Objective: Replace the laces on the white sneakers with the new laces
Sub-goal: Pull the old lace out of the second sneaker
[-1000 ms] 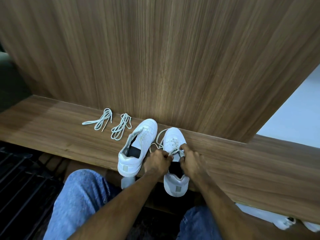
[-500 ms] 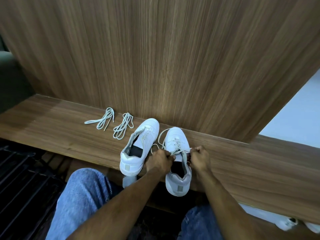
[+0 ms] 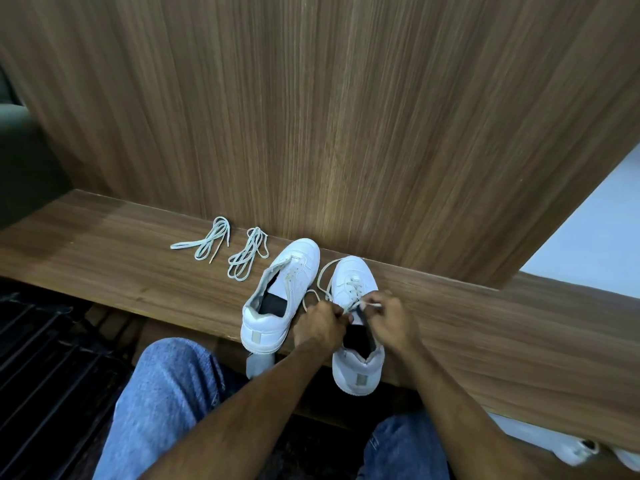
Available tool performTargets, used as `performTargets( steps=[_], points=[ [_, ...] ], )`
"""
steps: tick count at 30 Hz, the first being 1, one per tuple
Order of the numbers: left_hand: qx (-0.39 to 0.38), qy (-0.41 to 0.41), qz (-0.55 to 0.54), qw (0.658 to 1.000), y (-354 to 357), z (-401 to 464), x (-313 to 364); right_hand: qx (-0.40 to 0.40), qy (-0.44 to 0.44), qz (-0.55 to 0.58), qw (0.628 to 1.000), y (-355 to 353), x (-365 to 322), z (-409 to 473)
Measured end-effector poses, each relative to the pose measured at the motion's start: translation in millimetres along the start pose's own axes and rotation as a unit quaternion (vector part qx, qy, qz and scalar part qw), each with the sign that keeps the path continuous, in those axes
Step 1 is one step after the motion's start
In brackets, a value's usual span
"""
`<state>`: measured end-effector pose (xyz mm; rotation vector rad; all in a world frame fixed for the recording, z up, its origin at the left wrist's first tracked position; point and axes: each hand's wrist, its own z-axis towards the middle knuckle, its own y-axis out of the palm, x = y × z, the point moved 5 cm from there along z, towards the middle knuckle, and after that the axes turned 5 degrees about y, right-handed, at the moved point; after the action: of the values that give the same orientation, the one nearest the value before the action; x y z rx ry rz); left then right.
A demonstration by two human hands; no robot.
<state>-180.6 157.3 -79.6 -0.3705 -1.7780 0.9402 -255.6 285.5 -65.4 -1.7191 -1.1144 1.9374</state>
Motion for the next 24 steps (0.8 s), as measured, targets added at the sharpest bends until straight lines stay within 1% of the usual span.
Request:
performTargets(
  steps=[1,2,3,4,5,6,7,8,9,10,11,13,15,18,19,20,21,22,23,24],
  points=[
    [0.003,-0.001,-0.004,1.000,-0.2,0.3,-0.5,0.027,0.051,0.118,0.991,-6.2,5.1,0.8],
    [0.005,-0.002,-0.009,1.000,0.4,0.9,-1.2,0.059,0.110,0.232,0.965,-12.0,12.3,0.4],
    [0.006,-0.003,-0.011,1.000,1.2,1.3,-1.6,0.091,0.161,0.329,0.926,-17.1,18.9,-1.7],
    [0.006,-0.003,-0.011,1.000,1.5,1.2,-1.7,0.132,0.188,0.381,0.895,-22.5,26.3,-2.7],
    [0.006,-0.003,-0.007,1.000,1.4,0.7,-1.5,0.168,0.191,0.368,0.894,-28.6,31.0,-3.4],
    [0.006,-0.004,-0.004,1.000,2.3,0.7,-1.8,0.191,0.170,0.296,0.920,-35.4,31.4,-3.2],
    [0.006,-0.004,-0.002,1.000,3.4,1.4,-2.7,0.186,0.137,0.218,0.948,-38.5,29.9,-3.9],
    [0.006,-0.005,0.001,1.000,4.4,1.8,-2.6,0.166,0.096,0.142,0.971,-37.6,24.9,-5.3],
    [0.008,-0.008,0.006,1.000,5.1,1.7,-3.1,0.134,0.046,0.080,0.987,-32.9,18.3,-6.8],
    [0.008,-0.010,0.012,1.000,5.8,1.7,-3.5,0.105,0.006,0.020,0.994,-26.4,12.8,-7.8],
    [0.008,-0.010,0.017,1.000,6.2,1.8,-4.2,0.077,-0.036,-0.050,0.995,-18.2,7.8,-7.4],
    [0.008,-0.007,0.025,1.000,6.4,2.0,-5.2,0.030,-0.091,-0.190,0.977,-1.0,-1.1,-10.0],
    [0.010,0.004,0.026,1.000,5.9,1.7,-4.5,0.018,-0.097,-0.249,0.963,8.5,-4.8,-8.9],
    [0.006,0.006,0.021,1.000,6.9,2.9,-5.9,0.024,-0.101,-0.280,0.954,11.1,-9.0,-7.3],
    [0.007,0.006,0.022,1.000,7.8,3.4,-6.4,0.020,-0.110,-0.272,0.956,10.6,-10.1,-7.0],
    [0.009,0.001,0.021,1.000,8.7,4.0,-7.4,0.014,-0.107,-0.235,0.966,9.8,-8.8,-4.8],
    [0.010,-0.004,0.017,1.000,9.4,5.1,-8.8,0.017,-0.090,-0.169,0.981,6.1,-7.2,-2.4],
    [0.011,-0.010,0.011,1.000,9.7,5.8,-10.2,0.035,-0.063,-0.079,0.994,-0.7,-7.1,-1.2],
    [0.011,-0.013,0.006,1.000,10.3,6.2,-11.0,0.072,-0.036,0.014,0.997,-10.7,-6.9,-0.6],
    [0.009,-0.016,0.003,1.000,10.7,6.2,-11.2,0.130,-0.005,0.093,0.987,-24.6,-5.3,-0.5]
  ],
)
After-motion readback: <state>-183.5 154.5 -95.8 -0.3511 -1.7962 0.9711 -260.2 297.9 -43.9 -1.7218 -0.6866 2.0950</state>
